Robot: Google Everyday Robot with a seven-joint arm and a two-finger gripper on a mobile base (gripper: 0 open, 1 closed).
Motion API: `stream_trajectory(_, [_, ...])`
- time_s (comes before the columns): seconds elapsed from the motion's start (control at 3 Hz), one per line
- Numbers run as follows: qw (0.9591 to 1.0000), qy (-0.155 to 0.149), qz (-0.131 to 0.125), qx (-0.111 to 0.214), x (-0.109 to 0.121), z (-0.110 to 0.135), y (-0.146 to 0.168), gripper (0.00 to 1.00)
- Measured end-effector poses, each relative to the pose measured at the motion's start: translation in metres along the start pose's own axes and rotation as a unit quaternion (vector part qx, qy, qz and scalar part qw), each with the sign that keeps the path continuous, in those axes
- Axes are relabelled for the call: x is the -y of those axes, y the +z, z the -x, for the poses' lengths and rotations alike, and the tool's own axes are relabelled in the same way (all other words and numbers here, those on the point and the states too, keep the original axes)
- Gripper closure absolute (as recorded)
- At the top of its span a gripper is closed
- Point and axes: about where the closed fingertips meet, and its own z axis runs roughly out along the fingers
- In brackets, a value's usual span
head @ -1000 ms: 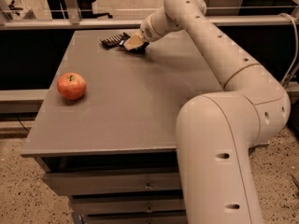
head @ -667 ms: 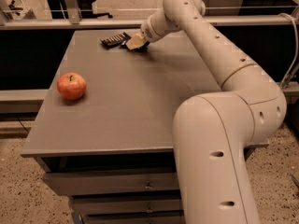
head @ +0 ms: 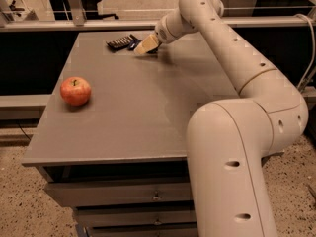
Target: Move rxbar blueberry near rxbar chocolate
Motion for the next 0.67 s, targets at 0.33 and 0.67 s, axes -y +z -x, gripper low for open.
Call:
stream_trajectory(0.33, [0.9994, 0.001, -0.003, 0.036, 0.011, 0.004, -0.039, 0.00])
stream_trajectory(0.67, [0.9953, -0.006, 0.008, 0.097, 0.021, 0.000, -0.110, 0.00])
